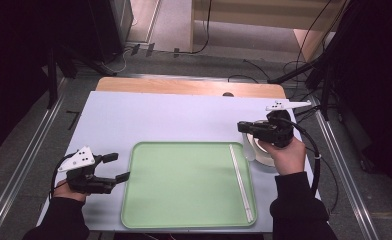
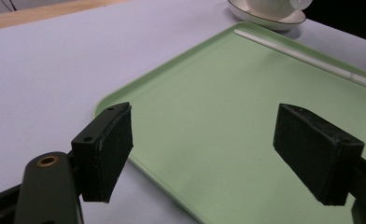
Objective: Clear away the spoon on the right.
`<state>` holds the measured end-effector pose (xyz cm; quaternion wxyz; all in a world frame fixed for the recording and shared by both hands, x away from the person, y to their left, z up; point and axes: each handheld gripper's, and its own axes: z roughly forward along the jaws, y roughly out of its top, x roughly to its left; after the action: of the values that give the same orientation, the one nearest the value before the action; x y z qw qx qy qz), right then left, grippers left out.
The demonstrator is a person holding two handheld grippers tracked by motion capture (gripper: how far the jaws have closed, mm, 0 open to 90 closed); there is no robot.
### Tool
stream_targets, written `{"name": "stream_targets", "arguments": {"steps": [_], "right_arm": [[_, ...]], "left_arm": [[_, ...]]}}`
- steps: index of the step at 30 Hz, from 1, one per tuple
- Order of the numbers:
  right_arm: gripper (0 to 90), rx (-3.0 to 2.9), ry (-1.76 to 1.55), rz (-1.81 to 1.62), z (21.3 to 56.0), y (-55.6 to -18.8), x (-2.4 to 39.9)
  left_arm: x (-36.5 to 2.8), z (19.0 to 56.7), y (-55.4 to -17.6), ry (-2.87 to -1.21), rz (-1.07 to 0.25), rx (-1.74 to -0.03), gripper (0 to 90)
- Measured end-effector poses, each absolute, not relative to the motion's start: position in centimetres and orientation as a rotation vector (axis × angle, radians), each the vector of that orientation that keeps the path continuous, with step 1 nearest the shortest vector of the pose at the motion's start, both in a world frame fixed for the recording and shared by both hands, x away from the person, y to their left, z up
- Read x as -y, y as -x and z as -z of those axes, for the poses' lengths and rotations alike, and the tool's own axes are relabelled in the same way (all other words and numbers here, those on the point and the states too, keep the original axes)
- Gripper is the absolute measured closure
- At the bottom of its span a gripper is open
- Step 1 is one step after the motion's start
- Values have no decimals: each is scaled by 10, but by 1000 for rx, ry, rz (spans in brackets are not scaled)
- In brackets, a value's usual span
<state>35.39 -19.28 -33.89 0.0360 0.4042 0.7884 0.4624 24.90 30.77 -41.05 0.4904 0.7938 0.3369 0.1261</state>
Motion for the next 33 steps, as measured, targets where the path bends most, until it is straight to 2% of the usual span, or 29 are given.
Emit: {"name": "stream_targets", "arguments": {"steps": [33], "right_arm": [[861, -2565, -1279, -1371, 383, -318, 160]], "left_arm": [[-306, 410, -251, -1928, -306, -817, 199]]}}
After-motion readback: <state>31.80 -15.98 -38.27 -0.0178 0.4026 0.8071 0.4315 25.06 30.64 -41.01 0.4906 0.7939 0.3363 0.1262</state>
